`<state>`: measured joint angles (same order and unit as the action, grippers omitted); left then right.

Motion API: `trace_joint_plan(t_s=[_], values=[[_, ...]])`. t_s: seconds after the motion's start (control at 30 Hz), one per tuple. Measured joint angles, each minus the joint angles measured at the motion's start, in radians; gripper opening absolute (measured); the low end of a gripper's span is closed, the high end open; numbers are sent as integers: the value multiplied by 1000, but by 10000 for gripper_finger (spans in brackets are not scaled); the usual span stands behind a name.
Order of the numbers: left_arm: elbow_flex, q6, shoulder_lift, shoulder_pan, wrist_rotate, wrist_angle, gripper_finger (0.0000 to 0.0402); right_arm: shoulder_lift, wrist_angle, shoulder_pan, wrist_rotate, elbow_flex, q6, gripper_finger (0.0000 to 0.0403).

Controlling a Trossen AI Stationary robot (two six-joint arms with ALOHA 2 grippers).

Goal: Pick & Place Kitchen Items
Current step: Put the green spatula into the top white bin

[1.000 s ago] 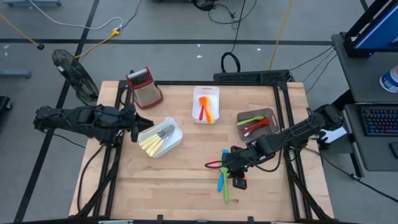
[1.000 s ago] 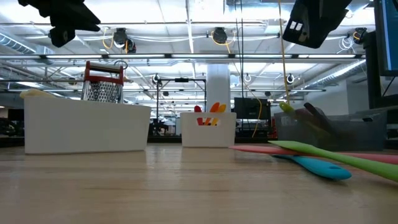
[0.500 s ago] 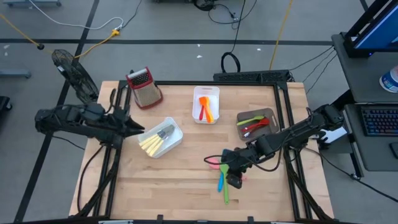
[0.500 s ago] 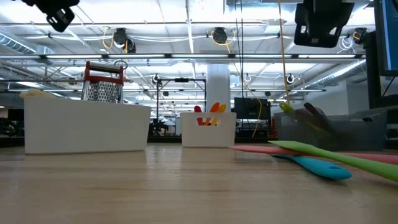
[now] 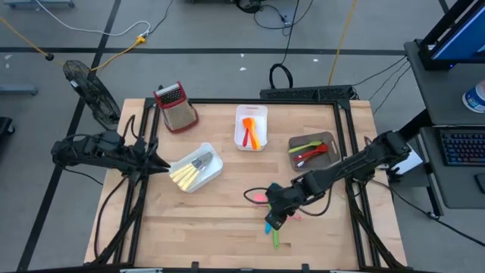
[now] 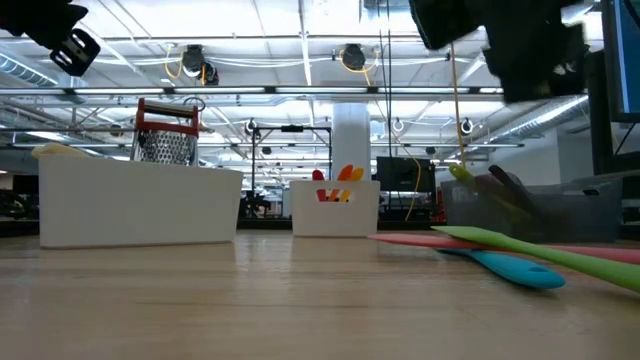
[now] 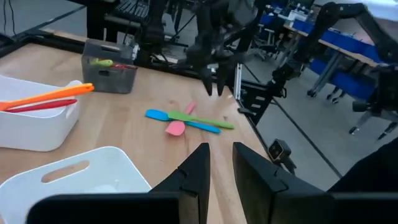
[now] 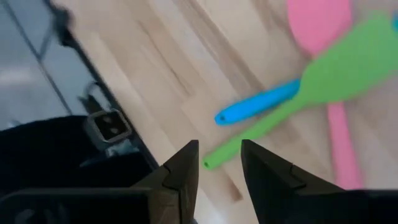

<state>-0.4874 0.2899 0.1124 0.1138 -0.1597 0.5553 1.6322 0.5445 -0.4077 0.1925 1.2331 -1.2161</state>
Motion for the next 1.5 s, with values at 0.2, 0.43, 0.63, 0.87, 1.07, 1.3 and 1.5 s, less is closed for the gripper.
trace_joint_plan(t_s=[0.2,0.43,0.63,0.87,1.07,1.3,1.5], values=[[8,0,-22,0,-3,0,70,74,-4,3,74,-1,-141,116],[8,-19,-22,0,-46,2,70,131,-58,22,70,0,-277,116],[8,-25,-21,0,-63,2,70,167,-67,29,70,0,-343,116],[8,-26,-21,0,-98,25,70,166,-39,29,29,-1,-396,116],[8,-22,-21,0,-101,40,70,166,-25,28,10,-1,-405,116],[8,-20,-21,0,-103,40,70,166,22,21,-8,-1,-424,116],[8,-24,-21,0,-104,40,70,166,29,20,-10,-1,-448,116]])
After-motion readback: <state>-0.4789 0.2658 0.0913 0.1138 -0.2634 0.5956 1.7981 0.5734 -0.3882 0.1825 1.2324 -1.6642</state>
